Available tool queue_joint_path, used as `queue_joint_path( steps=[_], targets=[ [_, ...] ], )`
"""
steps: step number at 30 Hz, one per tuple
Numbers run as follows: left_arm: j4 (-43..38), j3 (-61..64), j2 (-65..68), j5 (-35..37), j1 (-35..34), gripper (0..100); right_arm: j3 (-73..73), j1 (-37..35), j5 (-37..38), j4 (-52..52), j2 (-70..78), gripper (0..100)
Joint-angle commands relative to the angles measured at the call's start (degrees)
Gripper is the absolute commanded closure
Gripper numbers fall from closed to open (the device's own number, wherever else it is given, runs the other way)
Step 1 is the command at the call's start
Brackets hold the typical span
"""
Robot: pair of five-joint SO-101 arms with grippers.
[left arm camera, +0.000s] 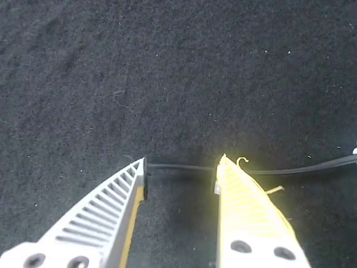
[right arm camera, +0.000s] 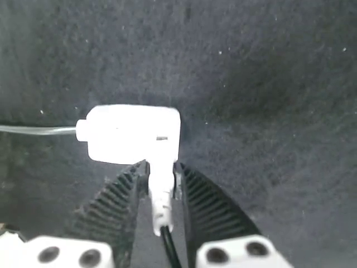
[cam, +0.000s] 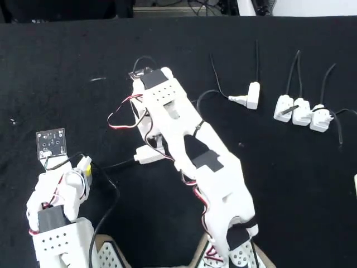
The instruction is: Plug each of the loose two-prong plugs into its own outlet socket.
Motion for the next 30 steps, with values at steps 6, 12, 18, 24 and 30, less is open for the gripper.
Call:
queue_joint_path(
  steps=[6,12,18,24,30],
  targets=[
    [-0.09,-0.66,-0.44,-0.44,0.22,79,-3.03,0.70,2.64,1.49,6.02,98.8],
    [-0.09,-0.66,-0.44,-0.44,0.22,79,-2.95,0.18,4.48,1.67,6.02,98.8],
    [-0.09,-0.66,-0.44,-0.44,0.22,79,-0.92,-2.73,8.18,1.67,5.93,98.8],
    [-0.09,-0.66,-0.44,-0.53,0.22,79,3.47,-2.81,9.14,1.67,-0.22,98.8],
    [-0.09,-0.66,-0.44,-0.53,0.22,79,13.58,-2.73,12.40,1.32,-10.59,98.8]
  ],
)
